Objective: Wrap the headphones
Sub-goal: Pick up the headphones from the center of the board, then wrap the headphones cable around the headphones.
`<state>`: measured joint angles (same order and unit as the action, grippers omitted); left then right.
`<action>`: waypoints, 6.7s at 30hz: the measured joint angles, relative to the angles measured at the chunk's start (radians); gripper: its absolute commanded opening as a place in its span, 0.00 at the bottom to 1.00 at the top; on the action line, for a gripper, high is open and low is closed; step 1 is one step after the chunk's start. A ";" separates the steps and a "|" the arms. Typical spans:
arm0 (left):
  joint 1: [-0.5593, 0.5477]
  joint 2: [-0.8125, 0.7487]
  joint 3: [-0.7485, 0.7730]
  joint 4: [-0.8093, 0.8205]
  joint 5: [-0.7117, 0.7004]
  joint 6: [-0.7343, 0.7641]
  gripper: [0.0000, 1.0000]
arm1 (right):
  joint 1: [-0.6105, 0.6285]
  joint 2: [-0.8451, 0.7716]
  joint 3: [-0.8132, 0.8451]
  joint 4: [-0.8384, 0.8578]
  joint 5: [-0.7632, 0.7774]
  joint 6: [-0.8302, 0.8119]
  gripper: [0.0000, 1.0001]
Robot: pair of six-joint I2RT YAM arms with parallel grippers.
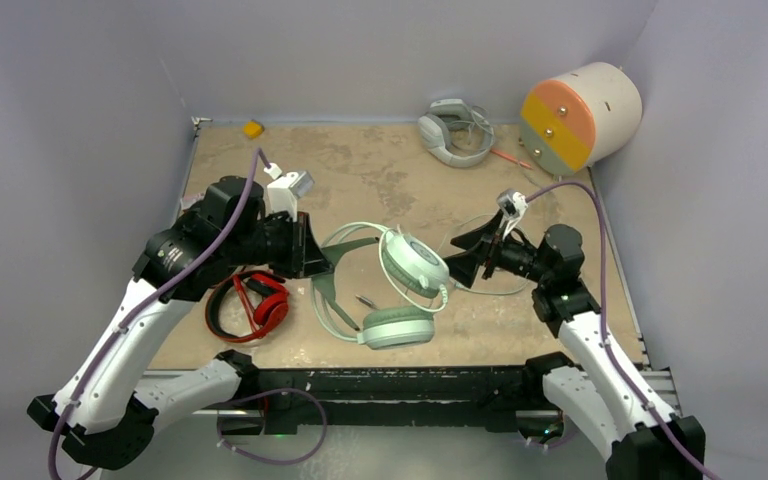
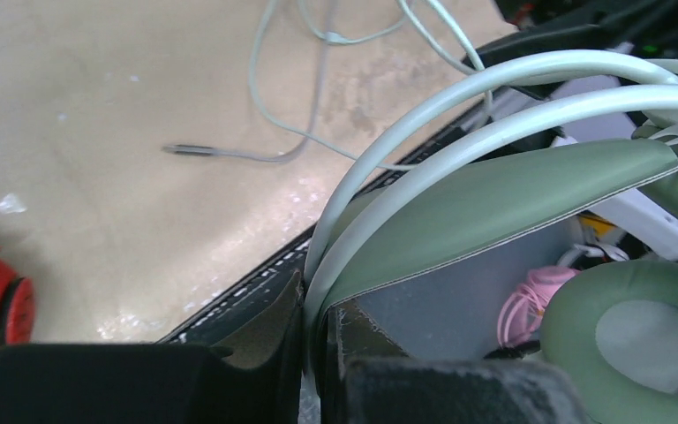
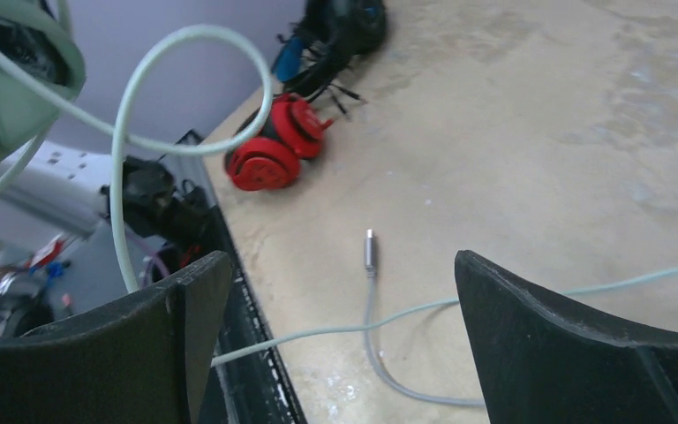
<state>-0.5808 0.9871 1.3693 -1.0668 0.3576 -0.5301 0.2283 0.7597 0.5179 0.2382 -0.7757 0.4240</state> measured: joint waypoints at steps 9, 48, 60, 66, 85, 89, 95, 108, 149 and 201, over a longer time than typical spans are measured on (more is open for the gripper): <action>0.000 -0.021 0.000 0.060 0.167 0.002 0.00 | 0.000 -0.023 -0.121 0.330 -0.211 0.124 0.96; 0.132 0.022 -0.006 0.091 0.029 -0.034 0.00 | -0.041 -0.109 -0.111 -0.435 0.920 0.404 0.00; 0.149 -0.067 -0.113 0.121 -0.109 -0.089 0.00 | -0.047 -0.055 -0.114 -0.378 0.763 0.312 0.00; 0.153 -0.028 -0.226 0.304 -0.014 -0.221 0.00 | 0.051 0.087 -0.073 -0.321 0.598 0.182 0.00; 0.246 0.331 0.013 0.472 -0.217 -0.404 0.00 | 0.481 0.087 -0.148 0.100 0.208 0.095 0.00; 0.245 0.330 0.017 0.426 -0.419 -0.373 0.00 | 0.546 0.098 -0.028 0.033 0.201 0.068 0.04; 0.243 0.341 0.025 0.318 -0.651 -0.318 0.00 | 0.573 0.105 0.098 -0.063 0.206 0.042 0.09; 0.040 0.534 0.132 0.243 -0.972 -0.244 0.00 | 0.602 0.348 0.381 -0.328 0.186 -0.037 0.04; -0.343 0.313 -0.163 0.220 -0.649 0.139 0.00 | 0.499 0.404 0.569 -0.621 0.877 -0.378 0.12; 0.264 0.250 -0.117 0.473 0.172 -0.260 0.00 | 0.475 0.363 -0.215 0.523 0.269 0.040 0.16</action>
<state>-0.3164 1.2369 1.2526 -0.5941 0.5297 -0.7902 0.7033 1.1225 0.3031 0.7612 -0.5068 0.4641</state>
